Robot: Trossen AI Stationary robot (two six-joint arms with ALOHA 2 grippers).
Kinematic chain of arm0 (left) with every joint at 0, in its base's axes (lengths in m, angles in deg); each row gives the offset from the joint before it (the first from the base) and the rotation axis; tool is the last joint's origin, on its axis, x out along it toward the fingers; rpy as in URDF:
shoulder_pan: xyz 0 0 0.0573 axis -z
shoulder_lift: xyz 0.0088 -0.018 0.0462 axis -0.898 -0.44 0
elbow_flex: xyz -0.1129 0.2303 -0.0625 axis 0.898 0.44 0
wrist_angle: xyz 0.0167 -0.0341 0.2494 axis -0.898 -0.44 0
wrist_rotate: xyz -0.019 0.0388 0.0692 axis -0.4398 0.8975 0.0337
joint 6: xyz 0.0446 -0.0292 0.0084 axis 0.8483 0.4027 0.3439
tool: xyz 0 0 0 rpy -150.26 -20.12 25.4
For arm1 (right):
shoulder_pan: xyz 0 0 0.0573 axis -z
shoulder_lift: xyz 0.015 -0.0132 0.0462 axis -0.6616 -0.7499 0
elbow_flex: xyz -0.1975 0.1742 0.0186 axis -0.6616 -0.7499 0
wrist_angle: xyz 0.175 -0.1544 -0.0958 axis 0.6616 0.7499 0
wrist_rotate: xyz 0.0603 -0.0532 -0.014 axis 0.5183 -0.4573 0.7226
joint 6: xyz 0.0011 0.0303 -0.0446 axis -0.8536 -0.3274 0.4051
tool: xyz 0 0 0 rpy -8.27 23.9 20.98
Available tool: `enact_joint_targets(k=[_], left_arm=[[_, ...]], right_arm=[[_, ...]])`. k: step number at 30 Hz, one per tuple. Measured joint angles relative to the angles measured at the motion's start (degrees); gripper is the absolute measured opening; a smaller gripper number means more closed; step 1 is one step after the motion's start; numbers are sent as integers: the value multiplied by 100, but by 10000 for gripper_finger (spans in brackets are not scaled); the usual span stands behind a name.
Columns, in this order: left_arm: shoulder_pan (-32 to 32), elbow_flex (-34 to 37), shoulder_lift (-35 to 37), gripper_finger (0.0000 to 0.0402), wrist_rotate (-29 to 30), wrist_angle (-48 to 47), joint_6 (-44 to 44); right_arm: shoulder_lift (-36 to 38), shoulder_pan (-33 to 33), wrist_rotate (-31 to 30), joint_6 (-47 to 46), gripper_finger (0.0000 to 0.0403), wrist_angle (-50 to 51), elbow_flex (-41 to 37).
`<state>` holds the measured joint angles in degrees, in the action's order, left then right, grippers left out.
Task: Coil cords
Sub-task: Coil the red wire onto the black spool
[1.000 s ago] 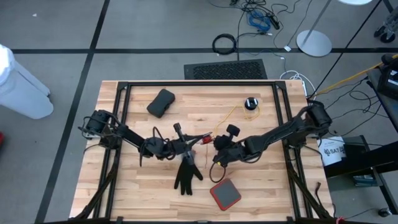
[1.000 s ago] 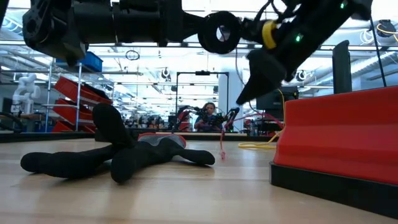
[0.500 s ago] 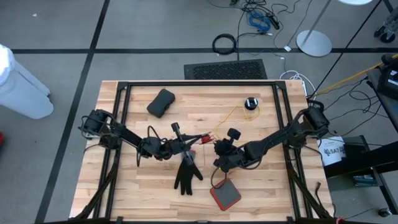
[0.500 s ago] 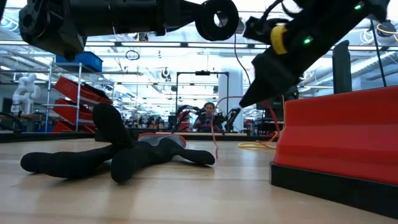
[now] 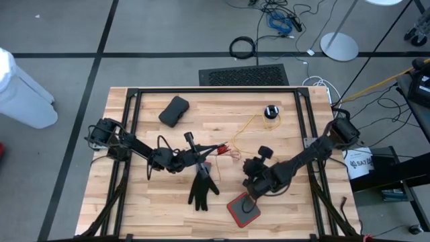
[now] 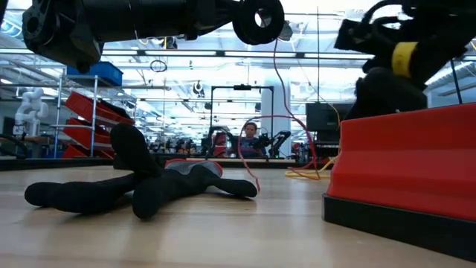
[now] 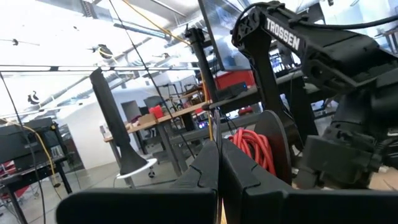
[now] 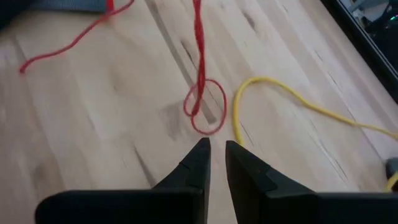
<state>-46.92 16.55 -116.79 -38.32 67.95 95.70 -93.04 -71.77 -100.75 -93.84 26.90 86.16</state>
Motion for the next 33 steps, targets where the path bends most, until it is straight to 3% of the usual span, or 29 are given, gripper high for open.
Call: enact_joint_targets(k=[2,6,10,13,17,25,33], left_arm=[[0,0,0,0,0,-1,0],[0,0,0,0,0,-1,-2],[0,0,2,0,-2,-1,-7],[0,0,2,0,-3,-12,-7],[0,0,4,0,-4,-46,-8],[0,0,4,0,-7,-75,-9],[4,0,7,0,-16,-73,-126]], right_arm=[[0,-143,-27,176,38,-151,0],[0,-419,0,2039,38,-1866,0],[0,-299,-254,3665,38,-3168,0],[0,-49,-256,4331,38,-3574,1],[-14,387,141,4350,47,-3501,2],[-259,681,150,4561,97,-3432,0],[-541,696,-852,4958,115,-3420,2]])
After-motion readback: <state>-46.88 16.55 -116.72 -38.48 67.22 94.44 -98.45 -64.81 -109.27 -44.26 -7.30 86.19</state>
